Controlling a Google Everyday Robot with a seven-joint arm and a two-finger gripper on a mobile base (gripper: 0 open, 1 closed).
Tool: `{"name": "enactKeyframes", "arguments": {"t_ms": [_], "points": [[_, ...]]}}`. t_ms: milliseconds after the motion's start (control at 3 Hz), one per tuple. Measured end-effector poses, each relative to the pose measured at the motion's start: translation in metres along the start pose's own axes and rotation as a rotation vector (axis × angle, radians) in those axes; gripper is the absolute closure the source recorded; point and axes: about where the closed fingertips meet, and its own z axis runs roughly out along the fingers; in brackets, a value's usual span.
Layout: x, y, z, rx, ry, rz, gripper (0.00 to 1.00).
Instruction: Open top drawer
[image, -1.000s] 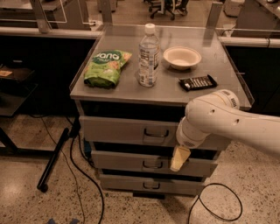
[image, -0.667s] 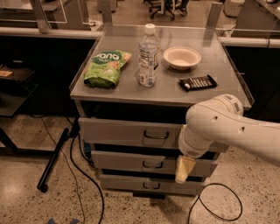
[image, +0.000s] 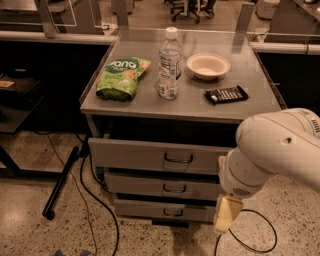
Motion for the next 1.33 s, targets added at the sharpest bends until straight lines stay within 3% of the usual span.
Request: {"name": "enactKeyframes", "arguments": {"t_ms": [333,1000,1333], "points": [[0.001,-0.007,0.0,0.012,0.008,0.012,0.0],[0.007,-0.036,0.05,0.005,0.082,0.07,0.0],[-0.003,-0.087,0.009,0.159,0.057,0.056,0.0]]}}
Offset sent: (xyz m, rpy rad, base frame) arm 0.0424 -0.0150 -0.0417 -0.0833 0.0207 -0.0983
